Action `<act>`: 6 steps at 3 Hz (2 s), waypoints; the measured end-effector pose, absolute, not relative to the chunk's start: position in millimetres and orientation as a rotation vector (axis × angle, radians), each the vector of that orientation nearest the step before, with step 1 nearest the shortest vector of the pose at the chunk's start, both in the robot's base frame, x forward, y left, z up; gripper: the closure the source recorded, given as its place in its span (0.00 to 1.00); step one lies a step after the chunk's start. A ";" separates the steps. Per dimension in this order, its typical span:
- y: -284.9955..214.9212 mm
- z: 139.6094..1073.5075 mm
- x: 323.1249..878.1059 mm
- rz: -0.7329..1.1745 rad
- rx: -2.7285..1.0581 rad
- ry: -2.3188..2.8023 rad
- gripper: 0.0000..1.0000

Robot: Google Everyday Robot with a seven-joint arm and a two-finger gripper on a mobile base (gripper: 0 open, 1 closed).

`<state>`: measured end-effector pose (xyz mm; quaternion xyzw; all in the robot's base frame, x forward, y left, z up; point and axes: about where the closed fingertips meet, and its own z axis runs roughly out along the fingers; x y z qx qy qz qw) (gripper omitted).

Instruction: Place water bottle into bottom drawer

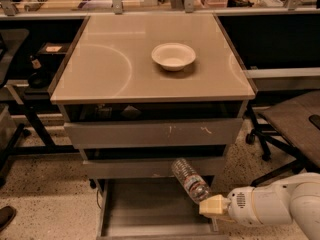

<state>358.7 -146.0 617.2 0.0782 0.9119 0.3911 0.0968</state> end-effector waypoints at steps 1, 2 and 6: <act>-150.2 573.4 357.3 1.220 0.322 2.718 1.00; -146.9 535.3 358.6 1.284 0.380 2.740 1.00; -135.2 463.4 369.3 1.387 0.466 2.795 1.00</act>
Offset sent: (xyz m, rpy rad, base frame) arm -0.0153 0.0057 -0.1093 0.1043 0.1480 -0.0259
